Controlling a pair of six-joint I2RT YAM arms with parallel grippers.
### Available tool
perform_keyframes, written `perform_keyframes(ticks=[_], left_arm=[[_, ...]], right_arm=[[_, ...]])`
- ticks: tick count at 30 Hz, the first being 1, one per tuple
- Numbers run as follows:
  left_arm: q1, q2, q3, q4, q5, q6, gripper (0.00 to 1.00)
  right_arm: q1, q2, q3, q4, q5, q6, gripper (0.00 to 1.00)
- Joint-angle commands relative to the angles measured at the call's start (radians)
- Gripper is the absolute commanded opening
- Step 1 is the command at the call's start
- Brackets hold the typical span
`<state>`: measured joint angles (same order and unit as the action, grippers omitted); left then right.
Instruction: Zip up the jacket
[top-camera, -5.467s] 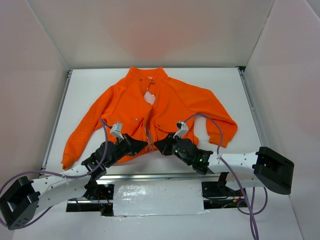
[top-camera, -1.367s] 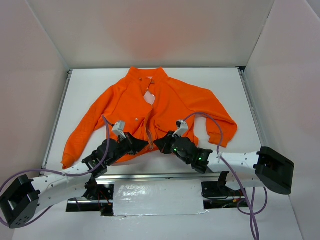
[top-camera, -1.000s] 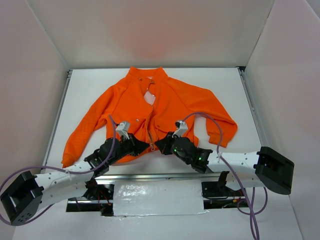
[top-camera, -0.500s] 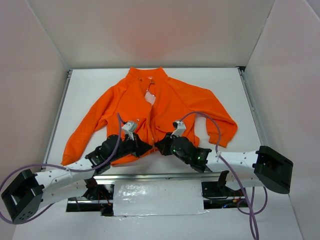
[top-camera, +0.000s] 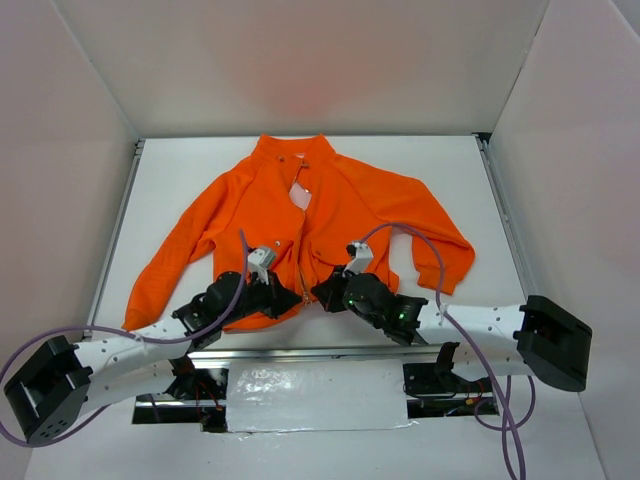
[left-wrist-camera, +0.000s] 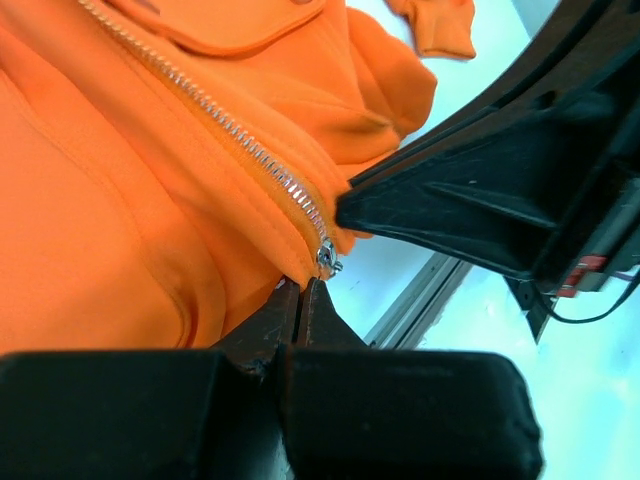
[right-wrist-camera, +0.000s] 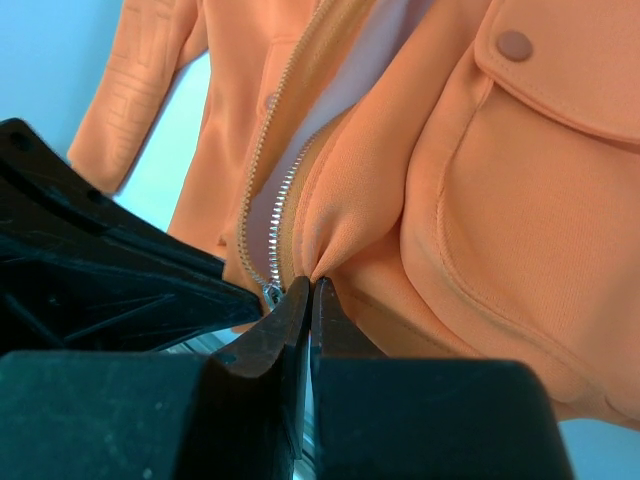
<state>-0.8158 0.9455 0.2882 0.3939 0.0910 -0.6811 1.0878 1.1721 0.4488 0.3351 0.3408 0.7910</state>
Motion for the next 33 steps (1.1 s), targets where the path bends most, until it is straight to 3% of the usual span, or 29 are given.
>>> perform_keyframes(ticks=[1,9,18,20,21,26,27,33], left_arm=[[-0.009,0.044,-0.038,0.039,0.075,0.009,0.00],[-0.009,0.156,-0.113,0.219,0.061,-0.046,0.00],[-0.009,0.219,-0.146,0.299,0.036,-0.077,0.00],[-0.009,0.219,-0.143,0.307,0.046,-0.081,0.00],[-0.009,0.217,-0.139,0.307,0.050,-0.083,0.00],[-0.009,0.205,-0.130,0.316,0.078,-0.095,0.00],[-0.009,0.202,-0.129,0.318,0.081,-0.100,0.00],[-0.008,0.187,-0.126,0.322,0.092,-0.112,0.00]], right_arm=[[-0.008,-0.003,0.068,0.053,-0.002,-0.009,0.00],[-0.008,0.130,0.079,0.068,-0.054,-0.001,0.00],[-0.008,0.228,0.090,0.077,-0.092,0.005,0.03],[-0.008,0.213,0.080,0.104,-0.121,0.001,0.10],[-0.008,0.207,0.068,0.108,-0.129,-0.001,0.18],[-0.008,0.156,0.045,0.110,-0.149,-0.001,0.33],[-0.008,0.150,0.042,0.110,-0.151,0.001,0.42],[-0.005,0.067,0.004,0.104,-0.175,0.007,0.61]])
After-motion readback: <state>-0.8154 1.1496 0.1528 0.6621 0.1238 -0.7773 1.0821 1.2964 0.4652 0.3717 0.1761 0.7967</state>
